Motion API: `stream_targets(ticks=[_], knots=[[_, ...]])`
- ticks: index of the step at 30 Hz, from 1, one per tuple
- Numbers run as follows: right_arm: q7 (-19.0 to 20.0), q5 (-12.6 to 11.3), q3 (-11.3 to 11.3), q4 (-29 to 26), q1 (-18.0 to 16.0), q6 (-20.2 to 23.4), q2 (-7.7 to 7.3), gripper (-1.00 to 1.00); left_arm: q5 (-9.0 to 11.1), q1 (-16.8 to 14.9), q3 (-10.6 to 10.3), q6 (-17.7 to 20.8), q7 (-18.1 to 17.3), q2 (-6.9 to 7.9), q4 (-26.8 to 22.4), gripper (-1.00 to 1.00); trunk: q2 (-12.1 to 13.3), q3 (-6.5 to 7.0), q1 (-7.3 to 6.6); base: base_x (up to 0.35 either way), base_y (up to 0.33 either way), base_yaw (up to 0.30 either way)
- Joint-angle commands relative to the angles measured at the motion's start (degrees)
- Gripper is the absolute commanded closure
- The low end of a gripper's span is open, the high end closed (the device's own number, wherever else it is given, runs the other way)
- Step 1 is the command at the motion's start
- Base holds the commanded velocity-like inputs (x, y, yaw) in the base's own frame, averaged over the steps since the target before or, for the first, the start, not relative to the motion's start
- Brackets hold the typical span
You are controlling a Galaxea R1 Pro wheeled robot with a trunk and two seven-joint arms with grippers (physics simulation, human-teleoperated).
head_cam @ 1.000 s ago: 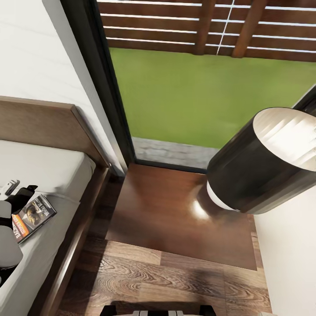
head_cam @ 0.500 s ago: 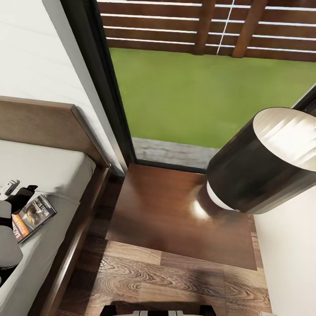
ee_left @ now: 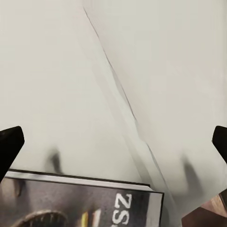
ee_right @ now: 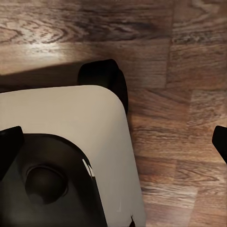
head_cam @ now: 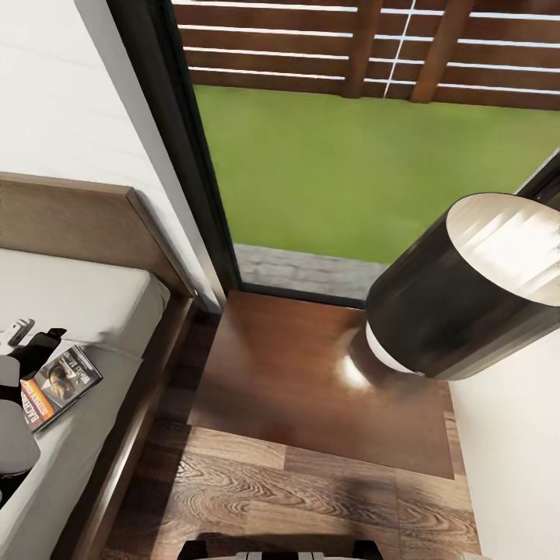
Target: In the bedroom, move the book from the bed onto either nightstand, and place the two sandals side by side next to the bed.
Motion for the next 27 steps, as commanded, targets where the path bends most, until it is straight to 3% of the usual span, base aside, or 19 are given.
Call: stream_targets(ticks=[1, 24, 27], knots=[[0.3, -0.4, -0.12, 0.09, -0.03, -0.02, -0.01, -1.0, 0.34, -0.06, 0.26, 0.37, -0.14, -0.02, -0.06, -1.0, -0.02, -0.03, 0.0, 0.0, 0.0, 0.0], [0.33, -0.23, -0.12, 0.09, -0.02, -0.02, -0.01, -1.0, 0.34, -0.06, 0.26, 0.37, -0.09, -0.02, -0.14, -1.0, 8.41, 3.74, -4.61, 0.0, 0.0, 0.0], [1.31, -0.23, -0.41, -0.7, -1.02, 0.95, -0.02, -1.0, 0.34, -0.06, -0.72, -0.61, -1.07, -0.52, -1.11, -1.0, 8.39, 3.73, -4.61, 0.0, 0.0, 0.0]])
